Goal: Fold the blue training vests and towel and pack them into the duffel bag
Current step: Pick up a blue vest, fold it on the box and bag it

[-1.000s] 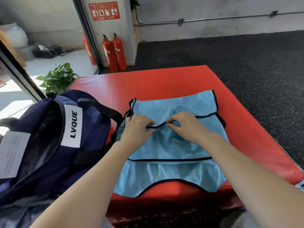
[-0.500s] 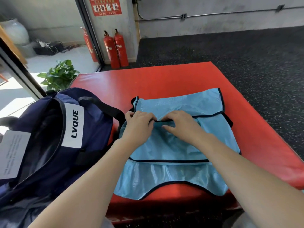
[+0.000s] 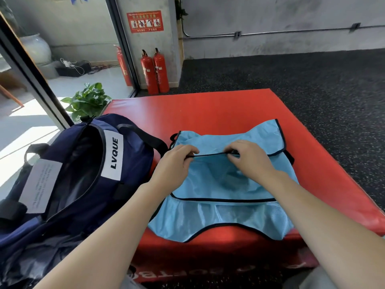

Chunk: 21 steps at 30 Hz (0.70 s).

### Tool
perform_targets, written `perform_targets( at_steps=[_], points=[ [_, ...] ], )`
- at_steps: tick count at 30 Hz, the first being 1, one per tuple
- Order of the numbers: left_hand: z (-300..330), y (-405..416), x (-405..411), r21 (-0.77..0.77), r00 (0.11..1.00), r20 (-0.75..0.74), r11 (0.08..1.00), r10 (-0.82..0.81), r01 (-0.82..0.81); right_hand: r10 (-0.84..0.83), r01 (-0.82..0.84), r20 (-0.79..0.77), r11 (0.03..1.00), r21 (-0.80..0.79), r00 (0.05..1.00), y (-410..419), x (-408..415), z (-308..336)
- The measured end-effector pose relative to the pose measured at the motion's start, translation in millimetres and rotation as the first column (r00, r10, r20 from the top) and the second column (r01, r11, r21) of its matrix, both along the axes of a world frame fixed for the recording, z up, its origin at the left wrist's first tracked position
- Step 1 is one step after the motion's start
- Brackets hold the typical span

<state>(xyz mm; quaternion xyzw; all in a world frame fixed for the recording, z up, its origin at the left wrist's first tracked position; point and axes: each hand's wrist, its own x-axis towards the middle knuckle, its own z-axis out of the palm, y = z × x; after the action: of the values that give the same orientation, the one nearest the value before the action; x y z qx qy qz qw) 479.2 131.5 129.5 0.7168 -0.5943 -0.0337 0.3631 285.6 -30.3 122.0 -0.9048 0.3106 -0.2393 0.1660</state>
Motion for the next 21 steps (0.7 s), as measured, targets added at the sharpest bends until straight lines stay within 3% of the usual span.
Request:
perform_targets(
  at_steps=[4, 8, 12, 16, 21],
  points=[
    [2.5, 17.3, 4.5, 0.003, 1.000, 0.011, 1.000, -0.007, 0.007, -0.069, 0.070, -0.020, 0.994, 0.078, 0.997, -10.8, -35.3, 6.9],
    [-3.0, 28.9, 9.5, -0.011, 0.997, 0.072, 0.999, -0.042, 0.043, -0.132, 0.134, -0.082, 0.991, 0.026, 0.988, -17.8, -78.1, 12.2],
    [-6.9, 33.2, 9.8, 0.111, 0.979, 0.197, 0.993, -0.054, 0.033, -0.174, 0.179, -0.062, 0.981, 0.073, 0.983, -15.8, -114.1, 12.2],
    [-8.6, 39.2, 5.5, 0.172, 0.958, 0.278, 0.985, -0.072, 0.024, -0.049, 0.046, -0.224, 0.999, -0.019, 0.973, -5.9, -140.6, 7.2],
    [-9.8, 44.6, -4.8, 0.255, 0.968, 0.218, 0.965, -0.123, 0.065, 0.047, -0.053, -0.298, 0.999, -0.012, 0.953, 10.4, -159.5, -12.3]
  ],
)
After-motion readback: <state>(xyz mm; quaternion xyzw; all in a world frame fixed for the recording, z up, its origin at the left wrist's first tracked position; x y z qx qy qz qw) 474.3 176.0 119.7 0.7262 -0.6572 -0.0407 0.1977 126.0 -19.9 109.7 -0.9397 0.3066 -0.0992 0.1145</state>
